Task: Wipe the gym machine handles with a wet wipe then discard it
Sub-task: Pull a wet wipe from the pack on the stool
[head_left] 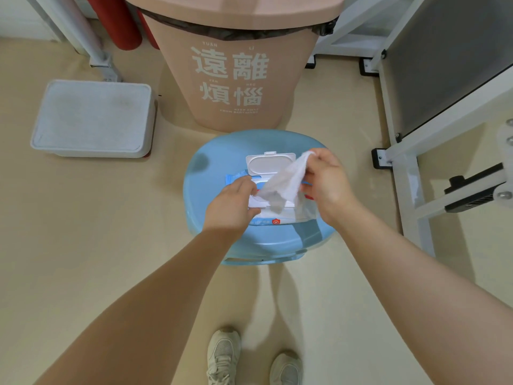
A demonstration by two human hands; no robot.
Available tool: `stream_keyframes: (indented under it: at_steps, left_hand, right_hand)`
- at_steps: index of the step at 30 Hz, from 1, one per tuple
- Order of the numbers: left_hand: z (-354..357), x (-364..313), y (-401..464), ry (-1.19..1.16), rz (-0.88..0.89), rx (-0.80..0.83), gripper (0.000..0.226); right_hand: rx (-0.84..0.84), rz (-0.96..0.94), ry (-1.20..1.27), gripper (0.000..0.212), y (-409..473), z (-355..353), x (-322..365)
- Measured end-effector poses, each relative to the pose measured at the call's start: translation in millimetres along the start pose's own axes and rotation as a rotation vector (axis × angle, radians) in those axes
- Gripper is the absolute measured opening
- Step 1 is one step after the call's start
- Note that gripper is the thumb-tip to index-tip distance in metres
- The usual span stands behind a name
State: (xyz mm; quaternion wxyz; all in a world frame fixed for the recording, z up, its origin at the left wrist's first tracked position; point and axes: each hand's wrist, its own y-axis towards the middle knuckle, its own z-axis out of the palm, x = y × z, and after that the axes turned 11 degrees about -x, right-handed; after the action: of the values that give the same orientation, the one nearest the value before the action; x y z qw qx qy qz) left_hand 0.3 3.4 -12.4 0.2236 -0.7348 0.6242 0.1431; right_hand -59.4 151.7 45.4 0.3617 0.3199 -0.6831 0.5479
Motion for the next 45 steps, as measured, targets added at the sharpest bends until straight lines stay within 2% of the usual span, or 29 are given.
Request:
stream_keyframes:
  at_steps: [3,6,8,9,12,14,18,20,21,23,25,27,29,33,37,38,42,45]
  left_hand:
    - [-2.7,-5.2,1.4,-0.004,-0.081,0.024,0.048]
    - [-14.5,-16.5,8.3,-0.174,-0.125,0.041,0.092]
    - [-21.8,-27.1,17.6,-0.157,-0.063,-0.018,0.121]
    - [-23.8,-32.5,23.4,-0.095,0.014,-0.043,0.121]
    - [-27.0,-45.0,31.4,0.136,0.263,0.040,0.086]
    - [-19.9,-40.8,23.8,0.214,0.322,0.124,0.063]
    - [-2.9,-28.9,1.0,0.369,0.303,0.412,0.055]
    - [-10.4,-42.2,6.0,0.265,0.175,0.448,0.044]
    - [-18.8,-54.5,9.6,0.089,0.065,0.407,0.038]
    - [-48.1,-80.4,6.6,-0.314,-0.135,0.220,0.036]
    - [-79.5,-106.3,-8.5,-0.615,-0.176,0.098,0.034]
    - [-110.6,-129.9,-34.7,-0.766,-0.156,0.099,0.034]
    - [-138.2,-150.2,-58.6,-0.693,-0.094,0.122,0.031]
    - [-204.3,-195.8,-91.7,-0.658,-0.058,0.008,0.026]
    - [-280.8,-239.9,-129.1,-0.652,0.019,-0.075,0.014]
    - [-299.2,-249.1,-137.2,-0.628,0.054,-0.091,0.018]
    - [-357.1,-278.4,-165.9,-0.552,0.121,-0.173,0.019]
    - [-379.3,-293.8,-180.9,-0.601,0.087,-0.191,0.019]
  right_hand:
    - [-0.149,-0.069,0.045,0.024,-7.3,-10.7,17.0]
    - [-0.200,-0.094,0.109,0.019,-12.1,-21.8,30.8]
    - [-0.179,-0.101,-0.037,0.020,-12.6,-28.0,34.0]
    - [-0.167,-0.101,-0.120,0.020,-12.8,-30.5,33.8]
    - [-0.170,-0.045,-0.202,0.018,-14.4,-35.4,29.7]
    - [-0.167,-0.008,-0.197,0.017,-16.7,-39.5,28.0]
    - [-0.067,-0.003,-0.214,0.021,-21.9,-48.5,24.4]
    - [0.000,0.027,-0.176,0.025,-27.8,-54.9,24.3]
    - [0.022,0.045,-0.147,0.027,-31.8,-58.6,25.8]
    - [0.052,0.063,-0.101,0.027,-43.8,-66.2,35.0]
    - [0.072,0.053,-0.092,0.027,-61.5,-74.6,51.5]
    - [0.109,0.008,-0.127,0.028,-84.4,-80.6,72.7]
    - [0.144,-0.040,-0.158,0.027,-112.6,-84.4,101.2]
    - [0.221,-0.130,-0.171,0.026,-180.2,-99.5,171.1]
    - [0.298,-0.275,-0.166,0.011,-243.8,-129.4,236.4]
    - [0.300,-0.320,-0.175,0.009,-256.1,-138.5,249.8]
    - [0.338,-0.447,-0.254,0.013,-295.6,-170.1,287.7]
    - [0.339,-0.446,-0.168,0.017,-313.4,-182.7,302.7]
